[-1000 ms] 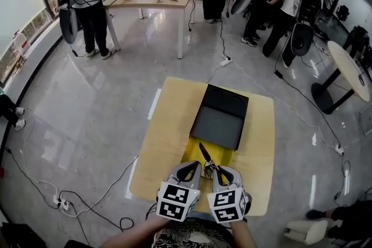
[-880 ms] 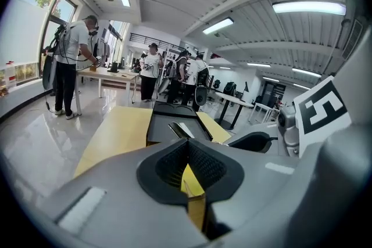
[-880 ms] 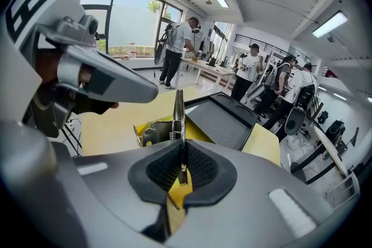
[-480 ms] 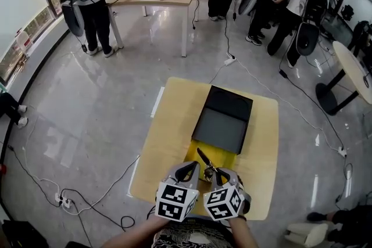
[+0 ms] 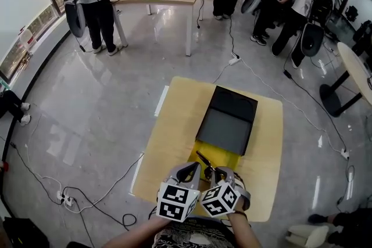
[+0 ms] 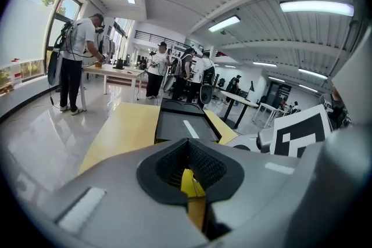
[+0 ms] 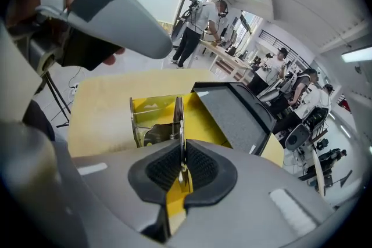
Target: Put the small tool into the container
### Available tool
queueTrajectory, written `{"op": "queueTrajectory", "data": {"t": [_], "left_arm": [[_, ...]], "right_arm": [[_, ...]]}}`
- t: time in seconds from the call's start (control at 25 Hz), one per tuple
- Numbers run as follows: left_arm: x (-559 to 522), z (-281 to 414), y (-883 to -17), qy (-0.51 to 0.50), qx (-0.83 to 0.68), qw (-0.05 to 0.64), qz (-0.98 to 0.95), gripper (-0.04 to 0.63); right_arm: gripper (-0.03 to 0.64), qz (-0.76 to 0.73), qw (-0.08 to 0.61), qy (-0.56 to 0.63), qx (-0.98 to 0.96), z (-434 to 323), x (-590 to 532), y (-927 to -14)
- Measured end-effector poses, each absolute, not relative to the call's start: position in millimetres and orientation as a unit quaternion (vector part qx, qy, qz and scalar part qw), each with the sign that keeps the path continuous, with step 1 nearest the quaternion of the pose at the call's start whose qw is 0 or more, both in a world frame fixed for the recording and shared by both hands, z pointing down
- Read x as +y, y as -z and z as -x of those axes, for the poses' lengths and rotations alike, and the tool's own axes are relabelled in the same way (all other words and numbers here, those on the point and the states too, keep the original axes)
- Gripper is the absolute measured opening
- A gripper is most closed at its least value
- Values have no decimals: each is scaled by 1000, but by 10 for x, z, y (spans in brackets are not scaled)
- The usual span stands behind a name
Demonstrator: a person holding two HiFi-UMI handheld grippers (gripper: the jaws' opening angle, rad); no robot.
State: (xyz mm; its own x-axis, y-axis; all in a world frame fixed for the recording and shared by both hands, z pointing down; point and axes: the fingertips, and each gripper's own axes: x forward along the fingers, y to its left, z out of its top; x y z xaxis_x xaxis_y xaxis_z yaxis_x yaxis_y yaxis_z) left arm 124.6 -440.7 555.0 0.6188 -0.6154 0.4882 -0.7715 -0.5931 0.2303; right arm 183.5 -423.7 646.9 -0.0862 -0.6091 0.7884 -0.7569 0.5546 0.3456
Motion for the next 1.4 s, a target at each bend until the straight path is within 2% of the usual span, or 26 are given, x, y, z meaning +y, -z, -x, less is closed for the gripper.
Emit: {"op": "queueTrajectory", "data": {"t": [0.88, 1.4], "left_arm": [[-4480, -877, -5467, -178, -413, 220, -866, 12], [-4324, -768, -5346, -179, -392, 212, -877, 12]], "right_arm": [[44, -454, 481, -102, -743, -1537, -4277, -6575], [52, -489, 451, -125, -736, -1454, -4125, -6375]]}}
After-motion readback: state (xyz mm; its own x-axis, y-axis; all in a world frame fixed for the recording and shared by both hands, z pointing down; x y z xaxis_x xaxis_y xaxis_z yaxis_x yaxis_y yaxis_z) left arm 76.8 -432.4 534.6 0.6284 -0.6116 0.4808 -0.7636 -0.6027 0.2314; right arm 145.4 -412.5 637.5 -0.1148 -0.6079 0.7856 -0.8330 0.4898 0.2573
